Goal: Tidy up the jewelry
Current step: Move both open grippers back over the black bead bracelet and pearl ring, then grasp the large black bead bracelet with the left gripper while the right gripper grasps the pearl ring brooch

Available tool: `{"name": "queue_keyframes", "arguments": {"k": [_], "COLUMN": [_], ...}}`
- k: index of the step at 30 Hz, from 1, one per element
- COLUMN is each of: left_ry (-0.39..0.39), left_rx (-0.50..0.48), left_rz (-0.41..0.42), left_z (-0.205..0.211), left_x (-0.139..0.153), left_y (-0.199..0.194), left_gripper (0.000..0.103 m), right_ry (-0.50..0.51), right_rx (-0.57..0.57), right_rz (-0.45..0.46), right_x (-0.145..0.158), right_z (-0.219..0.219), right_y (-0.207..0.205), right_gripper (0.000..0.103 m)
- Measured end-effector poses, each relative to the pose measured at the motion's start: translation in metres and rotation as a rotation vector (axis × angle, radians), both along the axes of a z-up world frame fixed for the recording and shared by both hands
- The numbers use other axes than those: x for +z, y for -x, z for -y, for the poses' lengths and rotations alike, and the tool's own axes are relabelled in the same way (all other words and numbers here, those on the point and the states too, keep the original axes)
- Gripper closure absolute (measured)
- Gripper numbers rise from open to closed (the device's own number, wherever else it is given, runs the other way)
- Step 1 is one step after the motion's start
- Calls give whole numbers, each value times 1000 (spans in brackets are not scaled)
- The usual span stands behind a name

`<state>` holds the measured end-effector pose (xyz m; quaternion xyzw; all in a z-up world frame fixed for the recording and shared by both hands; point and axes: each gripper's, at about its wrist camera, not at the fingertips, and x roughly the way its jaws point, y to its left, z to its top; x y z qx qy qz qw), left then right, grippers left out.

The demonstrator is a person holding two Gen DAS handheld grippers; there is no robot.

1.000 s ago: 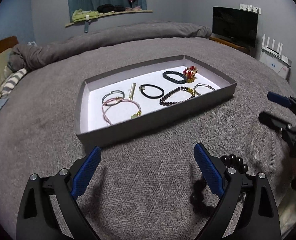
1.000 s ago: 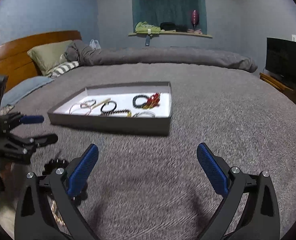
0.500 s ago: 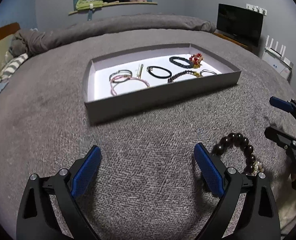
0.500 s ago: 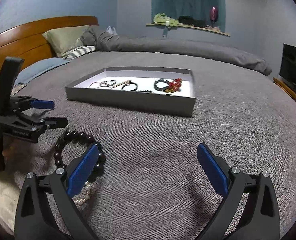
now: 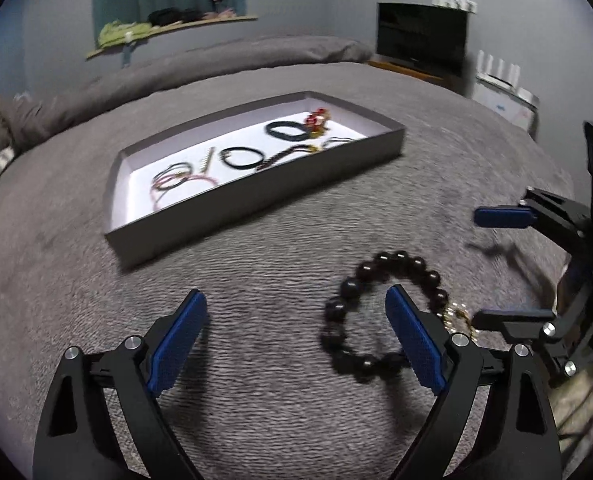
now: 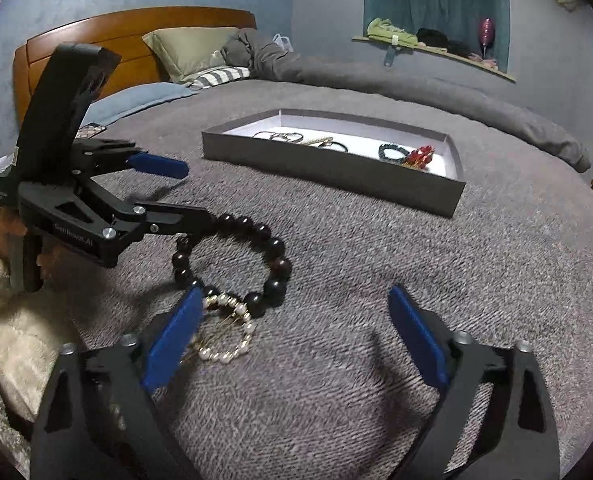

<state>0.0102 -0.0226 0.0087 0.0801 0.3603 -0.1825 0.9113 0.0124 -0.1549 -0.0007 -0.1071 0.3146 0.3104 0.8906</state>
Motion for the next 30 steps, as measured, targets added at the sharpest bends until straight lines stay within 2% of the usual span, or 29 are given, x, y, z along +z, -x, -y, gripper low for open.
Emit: {"name": "queue_keyframes", "arguments": {"k": [2,6,10,13,19,22,24,26,30], "left_ry": [-11,-19,-26,-40,-52,-63,-46,-19,-26], "left_rx": [-18,-46,-67,-76,-68,-56,-49,-52,-41], "left_rz": [1,-22,-23,-33,-61,-66,-65,-69,-54], "left_z": [5,10,15,18,17,16,14,11,11], "left_x": [-1,-5,-6,-9,-16,-18,-16,-14,-13], "left_y": [2,2,4,3,-1,-3,-4,-5,-3], "left_gripper": [13,37,42,43,54,65,81,88,88], "right_ry": [0,14,42,56,65,57,43,32,26], "right_rx": [29,106,145,141,146,142,124,107,78], "right_rz": [-18,-35,-62,-91,-96,-99,-97,-93,-80], "right_x": [-1,-3,-8,-12,-13,-13,-11,-9,-6], "right_z": [-4,-13,-19,-21,-21,-20,-16,-12,-6], "right_y": [4,15,19,17,17,15,13,11,4], "right_gripper": [25,32,37,46,62,62,62,62,62]}}
